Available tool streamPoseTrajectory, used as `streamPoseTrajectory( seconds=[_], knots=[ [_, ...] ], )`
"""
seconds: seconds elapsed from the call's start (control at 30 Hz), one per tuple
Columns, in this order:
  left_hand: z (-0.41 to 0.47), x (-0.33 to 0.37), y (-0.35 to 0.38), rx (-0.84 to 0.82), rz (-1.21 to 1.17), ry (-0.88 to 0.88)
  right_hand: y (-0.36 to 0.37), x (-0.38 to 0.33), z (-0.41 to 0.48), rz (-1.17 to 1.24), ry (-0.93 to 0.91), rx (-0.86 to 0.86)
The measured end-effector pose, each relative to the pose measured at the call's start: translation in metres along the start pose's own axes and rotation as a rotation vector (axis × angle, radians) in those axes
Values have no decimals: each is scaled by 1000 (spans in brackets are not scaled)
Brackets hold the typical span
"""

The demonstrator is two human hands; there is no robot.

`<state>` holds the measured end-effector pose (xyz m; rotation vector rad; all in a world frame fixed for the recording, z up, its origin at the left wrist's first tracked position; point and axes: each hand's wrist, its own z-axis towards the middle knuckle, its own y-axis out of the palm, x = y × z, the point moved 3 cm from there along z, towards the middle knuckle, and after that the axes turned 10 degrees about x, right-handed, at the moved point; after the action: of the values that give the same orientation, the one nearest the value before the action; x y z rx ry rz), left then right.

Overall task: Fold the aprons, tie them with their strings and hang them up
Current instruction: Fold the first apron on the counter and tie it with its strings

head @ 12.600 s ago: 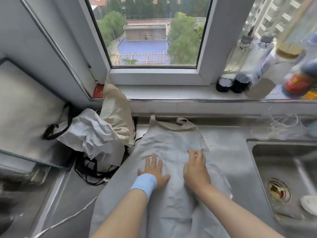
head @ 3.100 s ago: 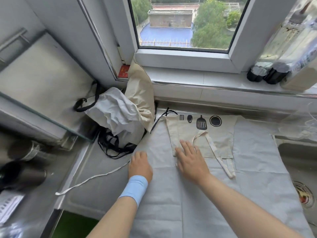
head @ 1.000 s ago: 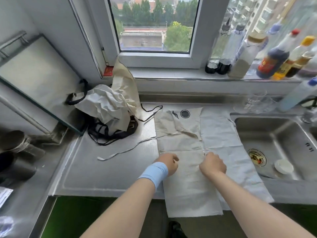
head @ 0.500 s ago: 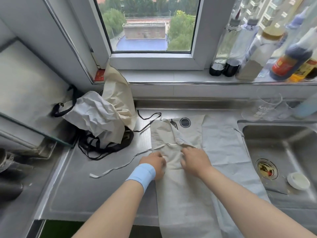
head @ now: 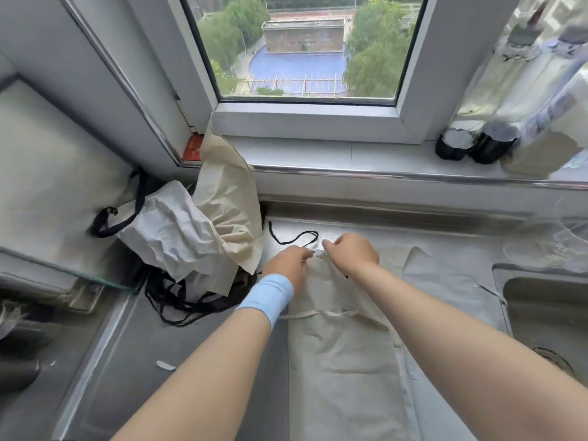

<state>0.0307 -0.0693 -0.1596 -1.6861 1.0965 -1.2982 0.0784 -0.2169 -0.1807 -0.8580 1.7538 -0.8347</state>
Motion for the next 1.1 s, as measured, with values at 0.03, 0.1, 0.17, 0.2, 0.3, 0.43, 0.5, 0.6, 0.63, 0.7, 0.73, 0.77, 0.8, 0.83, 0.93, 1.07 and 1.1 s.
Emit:
streamPoseTrajectory(
  seconds=[0.03, 0.1, 0.17, 0.2, 0.3, 0.43, 0.5, 0.6, 0.63, 0.7, 0.73, 0.77, 0.8, 0.83, 0.93, 1.07, 1.1],
  knots=[
    [7, -1, 1, -14, -3, 6, 2, -2, 3, 7, 5, -34],
    [19, -4, 5, -55, 11, 25, 7, -3, 8, 37, 3, -103],
    [28, -7, 10, -108, 37, 24, 13, 0, 12, 99, 7, -160],
    [32, -8, 12, -131, 53, 21, 16, 2, 14, 141, 20, -172],
    [42, -12, 16, -142, 87, 2, 19, 7, 18, 323, 61, -130],
    [51, -11, 10, -86, 103, 14, 10, 13, 15, 488, 141, -15],
    [54, -8, 7, -85, 90, 43, 12, 17, 15, 512, 175, -2],
    [55, -9, 4, -113, 71, 57, 19, 18, 14, 599, 208, -90],
    [55, -11, 3, -130, 64, 50, 15, 16, 11, 646, 233, -124],
    [54, -13, 1, -169, 72, 55, 10, 16, 9, 685, 254, -207],
    [53, -13, 1, -178, 78, 66, 9, 17, 8, 700, 259, -237],
    [53, -14, 1, -171, 76, 70, 8, 17, 7, 734, 259, -246],
    [52, -14, 2, -146, 60, 69, 7, 18, 7, 749, 263, -225],
    [50, -13, 4, -113, 29, 66, 7, 19, 7, 742, 265, -174],
    [39, -5, 11, 6, -44, 77, 1, 23, -1, 376, 99, -3],
    [14, -2, 31, -4, 146, 233, 2, 24, -25, -171, -569, 298],
    [8, -5, 38, -57, 192, 263, 9, 27, -31, -224, -717, 317]
  ],
)
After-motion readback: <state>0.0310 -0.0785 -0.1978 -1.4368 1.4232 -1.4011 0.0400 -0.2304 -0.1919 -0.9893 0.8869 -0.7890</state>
